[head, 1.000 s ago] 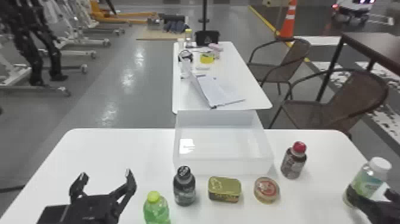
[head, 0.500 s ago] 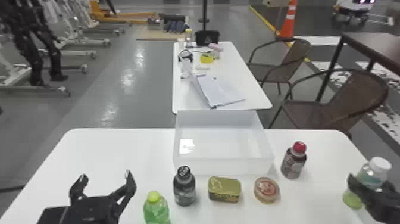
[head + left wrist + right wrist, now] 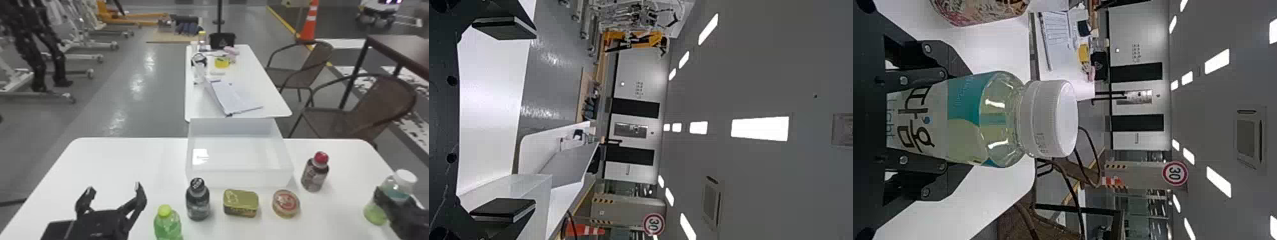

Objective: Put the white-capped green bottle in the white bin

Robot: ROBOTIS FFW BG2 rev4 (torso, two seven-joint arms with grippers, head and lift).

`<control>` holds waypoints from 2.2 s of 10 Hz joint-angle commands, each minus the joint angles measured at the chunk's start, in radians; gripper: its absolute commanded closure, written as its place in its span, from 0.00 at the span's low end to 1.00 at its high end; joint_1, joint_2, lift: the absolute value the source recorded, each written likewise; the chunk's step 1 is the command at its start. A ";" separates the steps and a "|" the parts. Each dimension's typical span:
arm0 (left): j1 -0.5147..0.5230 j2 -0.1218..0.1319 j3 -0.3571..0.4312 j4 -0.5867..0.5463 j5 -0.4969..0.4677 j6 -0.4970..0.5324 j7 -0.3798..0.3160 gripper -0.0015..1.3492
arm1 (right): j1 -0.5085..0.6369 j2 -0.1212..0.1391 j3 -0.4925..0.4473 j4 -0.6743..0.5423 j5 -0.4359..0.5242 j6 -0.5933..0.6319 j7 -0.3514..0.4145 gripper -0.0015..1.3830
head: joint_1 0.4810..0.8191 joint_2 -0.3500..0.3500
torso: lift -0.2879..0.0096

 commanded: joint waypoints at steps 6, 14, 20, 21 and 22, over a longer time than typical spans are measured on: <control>-0.009 -0.003 -0.013 0.028 0.013 0.005 0.000 0.08 | 0.035 0.039 0.011 -0.372 -0.031 0.181 -0.001 0.70 | 0.20 0.50 | 0.63; -0.019 -0.003 -0.026 0.043 0.016 0.006 0.000 0.08 | -0.223 -0.011 0.267 -0.138 -0.197 0.036 0.000 0.70 | 0.20 0.50 | 0.63; -0.030 -0.003 -0.032 0.072 0.022 -0.002 0.000 0.08 | -0.402 0.012 0.437 0.137 -0.228 -0.033 0.075 0.70 | 0.20 0.50 | 0.63; -0.032 -0.003 -0.034 0.074 0.024 -0.003 0.000 0.08 | -0.429 0.013 0.465 0.194 -0.229 -0.045 0.103 0.70 | 0.20 0.50 | 0.63; -0.032 -0.003 -0.036 0.075 0.027 -0.005 0.000 0.08 | -0.452 0.015 0.488 0.241 -0.234 -0.057 0.118 0.70 | 0.20 0.50 | 0.63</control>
